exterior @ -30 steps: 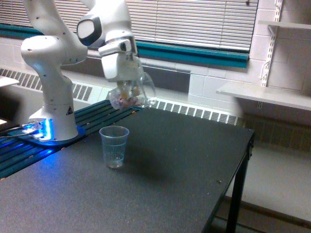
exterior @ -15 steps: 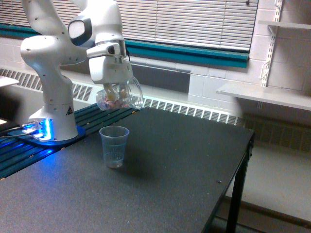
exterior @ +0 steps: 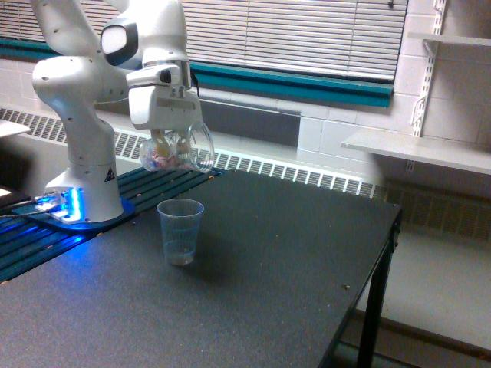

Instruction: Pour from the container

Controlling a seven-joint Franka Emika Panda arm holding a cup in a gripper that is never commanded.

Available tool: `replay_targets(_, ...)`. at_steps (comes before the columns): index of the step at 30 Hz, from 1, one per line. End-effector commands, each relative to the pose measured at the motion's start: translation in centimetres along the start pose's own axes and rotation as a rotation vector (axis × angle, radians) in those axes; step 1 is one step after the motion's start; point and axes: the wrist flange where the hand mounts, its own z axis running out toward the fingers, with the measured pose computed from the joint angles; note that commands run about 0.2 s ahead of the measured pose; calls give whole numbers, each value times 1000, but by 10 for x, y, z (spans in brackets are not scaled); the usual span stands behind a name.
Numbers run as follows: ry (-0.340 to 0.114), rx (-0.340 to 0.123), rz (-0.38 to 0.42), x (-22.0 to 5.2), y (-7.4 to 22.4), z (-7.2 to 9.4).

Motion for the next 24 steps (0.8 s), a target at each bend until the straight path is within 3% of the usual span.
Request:
replay_targets(1, -47, -28, 17, -17, -1, 9)
replay_targets(24, -91, -101, 71, -32, 4, 3)
